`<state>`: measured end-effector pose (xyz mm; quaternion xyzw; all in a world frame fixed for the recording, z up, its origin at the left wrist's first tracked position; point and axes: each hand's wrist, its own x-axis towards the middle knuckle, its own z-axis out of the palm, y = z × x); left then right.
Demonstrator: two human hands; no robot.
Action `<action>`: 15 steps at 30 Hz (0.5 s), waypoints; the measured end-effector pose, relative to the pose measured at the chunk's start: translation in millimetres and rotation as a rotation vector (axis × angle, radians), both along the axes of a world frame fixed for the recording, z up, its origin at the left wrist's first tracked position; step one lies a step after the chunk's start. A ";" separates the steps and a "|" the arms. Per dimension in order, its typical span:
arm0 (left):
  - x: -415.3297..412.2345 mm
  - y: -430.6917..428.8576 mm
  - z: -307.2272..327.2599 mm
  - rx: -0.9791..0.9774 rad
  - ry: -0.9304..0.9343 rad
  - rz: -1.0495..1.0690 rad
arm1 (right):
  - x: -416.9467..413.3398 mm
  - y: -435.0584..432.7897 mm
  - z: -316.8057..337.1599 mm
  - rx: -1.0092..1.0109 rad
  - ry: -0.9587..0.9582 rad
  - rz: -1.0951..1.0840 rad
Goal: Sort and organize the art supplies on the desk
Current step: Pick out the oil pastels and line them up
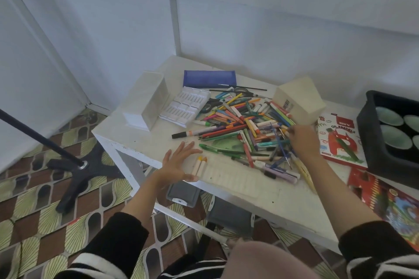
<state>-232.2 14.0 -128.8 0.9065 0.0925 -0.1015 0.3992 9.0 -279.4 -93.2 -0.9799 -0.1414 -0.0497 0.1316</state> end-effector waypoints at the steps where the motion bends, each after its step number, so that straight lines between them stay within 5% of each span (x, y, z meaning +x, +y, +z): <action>1: -0.4 0.0 0.0 -0.001 -0.004 0.000 | 0.1 -1.2 1.5 -0.030 -0.008 -0.010; 9: 0.7 -0.4 2.4 0.086 0.023 -0.036 | -0.9 8.5 12.3 -0.252 0.078 -0.138; 15: 1.4 -1.4 0.6 0.134 0.023 -0.042 | 6.8 4.8 5.9 -0.137 0.027 -0.149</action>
